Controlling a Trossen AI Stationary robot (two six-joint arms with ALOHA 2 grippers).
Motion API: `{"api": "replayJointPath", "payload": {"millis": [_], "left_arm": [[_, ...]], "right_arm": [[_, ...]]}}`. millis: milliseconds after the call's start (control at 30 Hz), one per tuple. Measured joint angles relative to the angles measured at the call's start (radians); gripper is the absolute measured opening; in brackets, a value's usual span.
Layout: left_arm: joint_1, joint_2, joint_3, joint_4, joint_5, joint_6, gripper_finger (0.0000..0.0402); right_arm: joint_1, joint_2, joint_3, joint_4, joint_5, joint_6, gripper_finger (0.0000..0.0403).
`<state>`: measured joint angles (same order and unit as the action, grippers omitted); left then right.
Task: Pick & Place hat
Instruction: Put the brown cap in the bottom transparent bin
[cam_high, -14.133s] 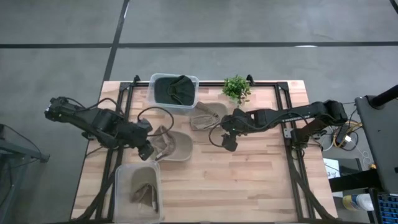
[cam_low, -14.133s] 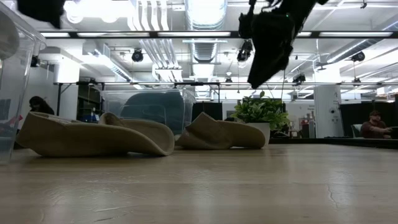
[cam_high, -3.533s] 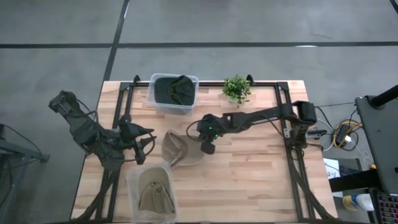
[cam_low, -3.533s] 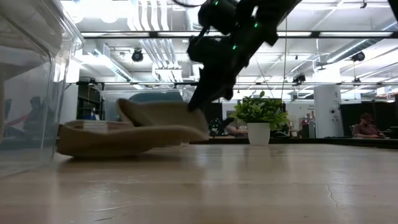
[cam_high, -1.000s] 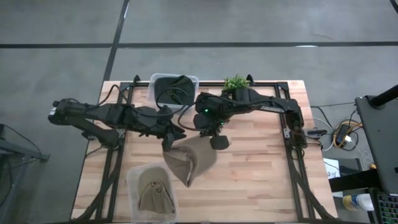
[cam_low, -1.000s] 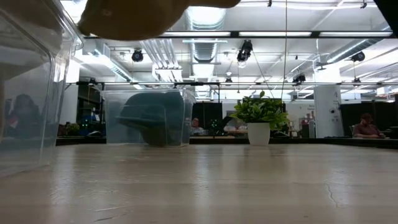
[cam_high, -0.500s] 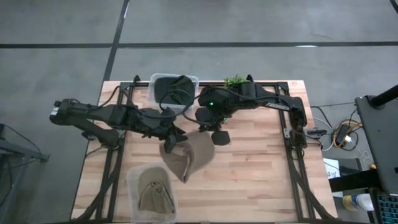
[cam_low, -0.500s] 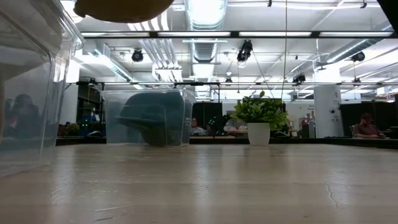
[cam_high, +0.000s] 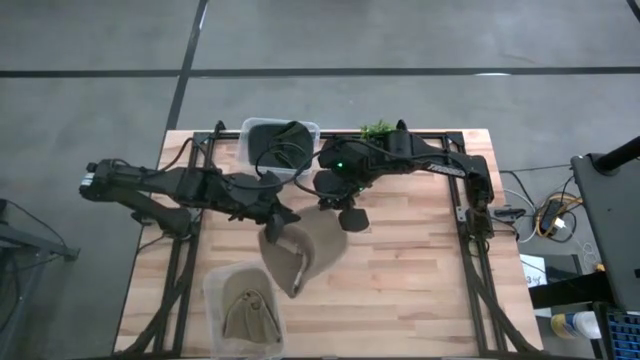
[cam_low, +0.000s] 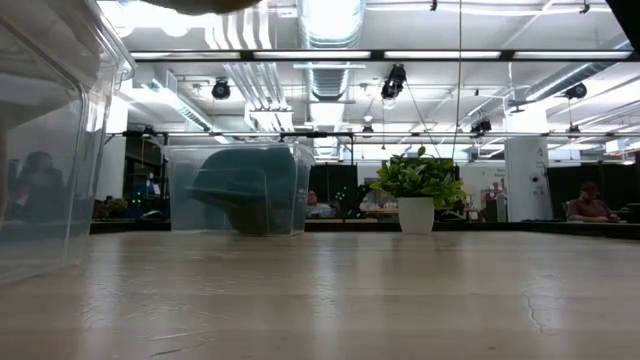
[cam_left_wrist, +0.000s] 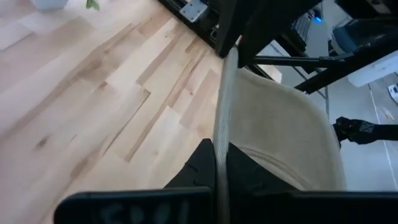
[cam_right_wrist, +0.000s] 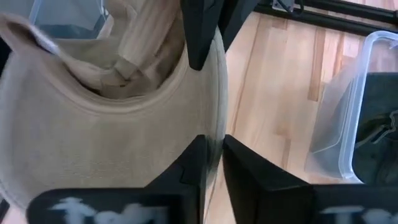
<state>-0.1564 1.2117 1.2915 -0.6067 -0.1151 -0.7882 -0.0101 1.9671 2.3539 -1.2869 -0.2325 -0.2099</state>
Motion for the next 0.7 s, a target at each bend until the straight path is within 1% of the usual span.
{"api": "replayJointPath", "payload": {"millis": [100,167,233,300,433,500,633,700], "left_arm": [[-0.006,-0.017,-0.003,-0.064,0.012,-0.081,0.0005],[-0.015,-0.033,-0.004,-0.100,0.031,-0.145,0.0005],[-0.033,-0.056,-0.003,-0.159,0.031,-0.206,0.0005],[-0.064,-0.075,-0.003,-0.231,0.013,-0.278,0.0005],[-0.164,-0.107,-0.004,-0.373,-0.100,-0.440,0.0005],[-0.231,-0.121,-0.004,-0.409,-0.166,-0.548,0.0005],[-0.372,-0.132,-0.003,-0.454,-0.285,-0.773,0.0005],[-0.447,-0.130,-0.003,-0.476,-0.358,-0.882,0.0005]], "right_arm": [[0.000,-0.002,0.000,-0.032,0.006,0.017,0.0075],[0.003,-0.011,0.000,-0.064,0.048,0.028,0.0099],[0.005,-0.019,0.000,-0.084,0.092,0.031,0.0121],[0.002,-0.023,0.000,-0.105,0.106,0.025,0.0141],[0.002,-0.023,0.000,-0.132,0.109,-0.010,0.0171],[-0.001,-0.023,0.000,-0.141,0.123,-0.020,0.0179],[-0.018,-0.023,-0.002,-0.154,0.200,-0.059,0.0186],[-0.027,-0.023,-0.002,-0.155,0.216,-0.086,0.0187]]}}
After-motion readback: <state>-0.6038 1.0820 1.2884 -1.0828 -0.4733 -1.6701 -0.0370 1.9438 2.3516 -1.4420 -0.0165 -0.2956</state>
